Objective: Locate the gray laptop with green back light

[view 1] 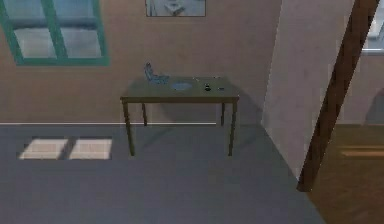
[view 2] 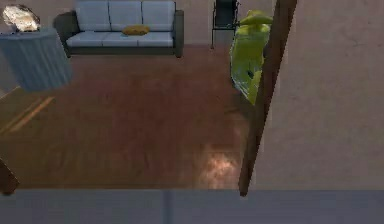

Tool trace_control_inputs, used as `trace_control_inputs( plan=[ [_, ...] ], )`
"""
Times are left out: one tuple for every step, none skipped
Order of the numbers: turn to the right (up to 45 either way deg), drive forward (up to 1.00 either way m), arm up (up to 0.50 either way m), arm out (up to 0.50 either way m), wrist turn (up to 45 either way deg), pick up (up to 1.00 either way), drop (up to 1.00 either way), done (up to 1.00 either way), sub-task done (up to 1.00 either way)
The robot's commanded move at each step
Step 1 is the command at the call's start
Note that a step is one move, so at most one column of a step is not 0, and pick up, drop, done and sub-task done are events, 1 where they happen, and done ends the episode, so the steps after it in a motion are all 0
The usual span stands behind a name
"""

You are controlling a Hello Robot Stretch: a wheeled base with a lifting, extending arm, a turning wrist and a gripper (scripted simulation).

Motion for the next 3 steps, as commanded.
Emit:
trace_control_inputs(
  plan=[
    [0.0, 1.00, 0.00, 0.00, 0.0, 0.00, 0.00, 0.00, 0.00],
    [0.0, 0.35, 0.00, 0.00, 0.0, 0.00, 0.00, 0.00, 0.00],
    [-18.0, 0.00, 0.00, 0.00, 0.0, 0.00, 0.00, 0.00, 0.00]
  ],
)
